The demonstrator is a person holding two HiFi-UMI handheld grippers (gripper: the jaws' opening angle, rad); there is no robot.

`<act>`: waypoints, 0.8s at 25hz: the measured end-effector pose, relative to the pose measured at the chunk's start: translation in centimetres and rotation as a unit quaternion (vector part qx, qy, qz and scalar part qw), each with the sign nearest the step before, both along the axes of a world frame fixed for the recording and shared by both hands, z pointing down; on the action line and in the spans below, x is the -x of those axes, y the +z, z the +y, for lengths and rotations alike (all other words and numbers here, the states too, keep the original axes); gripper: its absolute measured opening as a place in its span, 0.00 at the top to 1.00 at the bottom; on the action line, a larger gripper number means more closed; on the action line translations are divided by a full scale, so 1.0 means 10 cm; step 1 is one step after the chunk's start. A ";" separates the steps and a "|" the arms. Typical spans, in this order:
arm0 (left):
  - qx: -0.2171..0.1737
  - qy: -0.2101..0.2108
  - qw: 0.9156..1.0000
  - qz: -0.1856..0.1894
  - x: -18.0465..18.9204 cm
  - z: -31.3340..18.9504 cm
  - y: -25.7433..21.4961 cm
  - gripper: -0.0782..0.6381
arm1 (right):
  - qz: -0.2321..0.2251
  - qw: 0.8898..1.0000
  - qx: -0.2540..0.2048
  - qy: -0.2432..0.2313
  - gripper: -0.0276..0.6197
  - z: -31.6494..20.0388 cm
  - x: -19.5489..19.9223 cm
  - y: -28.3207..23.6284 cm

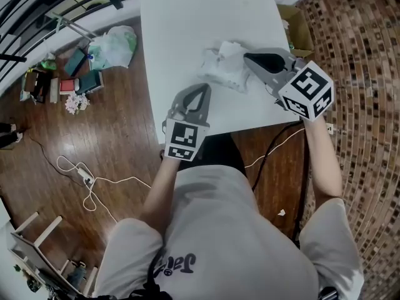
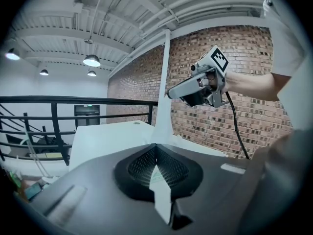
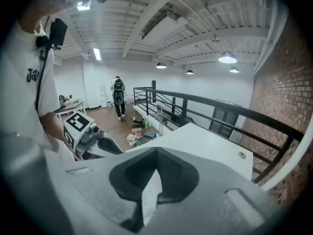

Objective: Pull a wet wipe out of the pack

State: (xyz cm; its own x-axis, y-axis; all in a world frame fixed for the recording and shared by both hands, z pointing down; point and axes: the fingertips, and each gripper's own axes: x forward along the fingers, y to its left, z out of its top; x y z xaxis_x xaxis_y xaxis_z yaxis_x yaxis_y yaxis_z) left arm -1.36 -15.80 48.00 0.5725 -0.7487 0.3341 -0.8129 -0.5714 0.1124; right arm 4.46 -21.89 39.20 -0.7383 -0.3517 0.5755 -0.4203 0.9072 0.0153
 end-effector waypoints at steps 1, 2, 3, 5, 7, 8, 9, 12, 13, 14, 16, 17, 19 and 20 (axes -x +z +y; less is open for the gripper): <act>-0.002 0.001 1.000 0.000 0.00 0.00 -0.01 0.87 | -0.013 1.000 -0.002 0.004 0.97 0.00 0.01 -0.08; -0.003 0.002 1.000 0.000 0.00 0.00 -0.02 0.87 | -0.030 1.000 -0.003 0.009 0.97 -0.01 0.02 -0.17; -0.004 0.003 1.000 0.000 0.00 0.01 -0.03 0.87 | -0.050 0.999 -0.002 0.017 0.97 -0.03 0.03 -0.26; -0.006 0.006 1.000 -0.001 -0.01 0.01 -0.05 0.87 | -0.089 0.995 0.001 0.036 0.97 -0.07 0.01 -0.43; -0.007 0.007 1.000 -0.001 -0.03 0.01 -0.07 0.87 | -0.122 0.991 0.012 0.052 0.97 -0.11 -0.02 -0.50; -0.008 0.007 1.000 -0.001 -0.04 0.01 -0.08 0.87 | -0.138 0.988 0.024 0.061 0.97 -0.13 -0.04 -0.48; -0.009 0.008 1.000 -0.002 -0.04 0.02 -0.08 0.87 | -0.155 0.984 0.040 0.073 0.97 -0.14 -0.05 -0.44; -0.006 0.008 1.000 -0.003 -0.05 0.04 -0.06 0.87 | -0.208 0.968 0.059 0.123 0.97 -0.11 -0.10 -0.46; -0.005 0.008 1.000 -0.001 -0.05 0.04 -0.05 0.87 | -0.224 0.963 0.060 0.138 0.98 -0.12 -0.13 -0.50; -0.004 0.008 1.000 -0.001 -0.04 0.03 -0.04 0.87 | -0.238 0.958 0.060 0.147 0.98 -0.14 -0.14 -0.55; -0.002 0.005 1.000 -0.002 0.01 0.03 -0.01 0.87 | -0.266 0.951 0.055 0.146 0.98 -0.18 -0.13 -0.74; -0.001 0.004 1.000 -0.002 0.04 0.02 0.00 0.87 | -0.281 0.948 0.045 0.143 0.98 -0.20 -0.11 -0.89; -0.002 0.002 1.000 0.001 0.07 -0.01 0.00 0.87 | -0.296 0.946 0.015 0.134 0.98 -0.25 -0.04 -1.12; -0.002 0.000 1.000 0.001 0.08 -0.02 -0.01 0.87 | -0.293 0.947 0.007 0.130 0.98 -0.26 0.03 -1.13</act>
